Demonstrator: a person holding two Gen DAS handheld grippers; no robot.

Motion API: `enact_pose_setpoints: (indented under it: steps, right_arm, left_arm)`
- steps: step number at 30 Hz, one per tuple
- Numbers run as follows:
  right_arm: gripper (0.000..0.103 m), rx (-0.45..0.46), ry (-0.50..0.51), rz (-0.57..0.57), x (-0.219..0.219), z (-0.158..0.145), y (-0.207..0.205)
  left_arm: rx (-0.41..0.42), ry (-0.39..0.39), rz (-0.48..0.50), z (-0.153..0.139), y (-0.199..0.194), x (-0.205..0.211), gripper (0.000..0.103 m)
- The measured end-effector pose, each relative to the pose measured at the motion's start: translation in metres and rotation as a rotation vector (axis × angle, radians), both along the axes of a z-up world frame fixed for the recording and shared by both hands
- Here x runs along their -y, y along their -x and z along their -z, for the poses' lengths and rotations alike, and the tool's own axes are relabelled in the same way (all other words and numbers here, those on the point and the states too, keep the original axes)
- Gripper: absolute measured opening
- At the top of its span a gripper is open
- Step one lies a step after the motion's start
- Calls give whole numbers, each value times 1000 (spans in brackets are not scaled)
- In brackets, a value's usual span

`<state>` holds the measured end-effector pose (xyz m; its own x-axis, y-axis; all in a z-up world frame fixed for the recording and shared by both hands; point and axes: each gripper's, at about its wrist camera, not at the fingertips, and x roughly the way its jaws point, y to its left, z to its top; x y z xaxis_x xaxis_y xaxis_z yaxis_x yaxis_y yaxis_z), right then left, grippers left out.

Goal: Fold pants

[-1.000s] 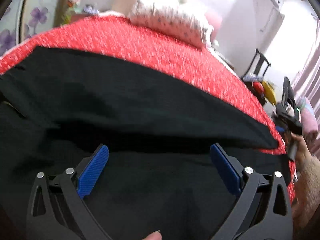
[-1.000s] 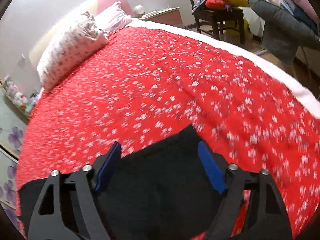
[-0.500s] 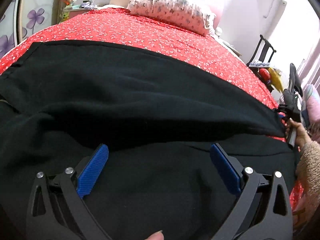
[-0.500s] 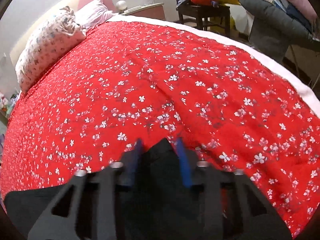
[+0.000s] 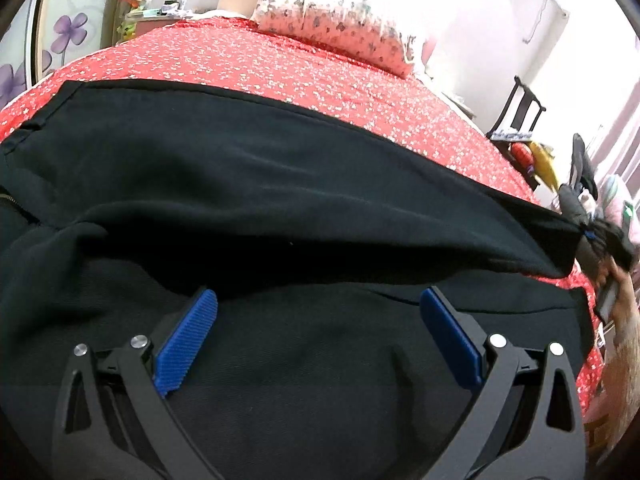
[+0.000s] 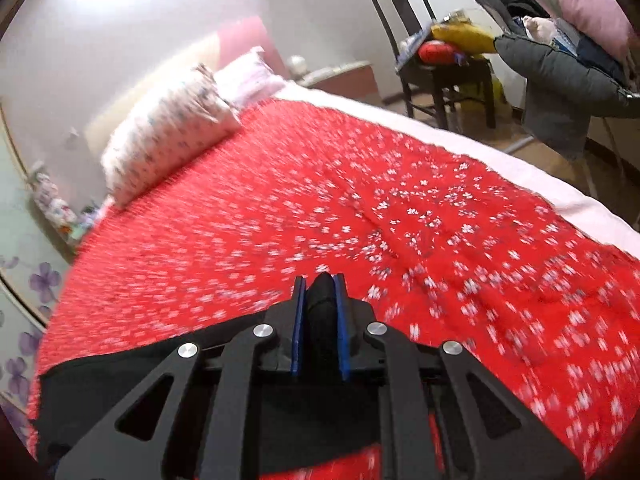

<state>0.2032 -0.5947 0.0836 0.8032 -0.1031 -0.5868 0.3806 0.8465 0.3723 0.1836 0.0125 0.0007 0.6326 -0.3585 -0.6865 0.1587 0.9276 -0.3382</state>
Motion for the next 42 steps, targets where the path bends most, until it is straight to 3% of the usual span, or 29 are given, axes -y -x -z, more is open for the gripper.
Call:
enact_pose_setpoints:
  steps: [5,9,11,15,17,18,20,22,25,27,30,36,38,39,40,42]
  right_arm:
    - [14,105,-31,-26,-13,-18,78]
    - [13,166,-60,-33,-28,-12,140]
    - [13,125,-64,-24,-34,6,164]
    - [13,-54,-62,1,-52,49,181]
    - [16,-87,-86,20,-55,57,186]
    - [22,-99,-100,32,-56,57,190]
    - [48,-132,-139,87,-54,50,197]
    - [62,-100,-226,125,-51,40,210]
    - [63,30,-482,101,-53,37,221]
    - [62,38,-629,91,-57,45,216]
    - [52,-15,-792,144,-62,65,202]
    - [52,-44,-801,335,-46,81,184]
    - [41,-36,-808,365,-44,87,180]
    - [25,-39,-808,380,-42,92,179]
    - [17,-35,-810,385,-39,94,178]
    - [12,15,-798,358,-36,91,180]
  left_arm:
    - [51,75,-90,-8,10,-15,101]
    - [123,163,-187,-20,27,-38,101]
    - [163,174,-227,-27,35,-47,101]
    - [241,127,-295,-40,49,-62,101]
    - [252,122,-306,-43,52,-67,101]
    - [252,127,-308,-45,53,-69,101]
    - [247,136,-308,-46,54,-72,101]
    - [237,141,-307,-47,54,-75,101]
    - [239,140,-313,-47,57,-81,101]
    - [242,140,-318,-48,60,-84,101]
    - [234,141,-317,-47,60,-85,101]
    - [221,150,-322,-46,62,-92,101]
    - [216,146,-324,-44,62,-94,101]
    - [213,145,-326,-44,61,-94,101]
    - [209,144,-329,-43,60,-94,101]
    - [197,152,-335,-42,59,-95,101]
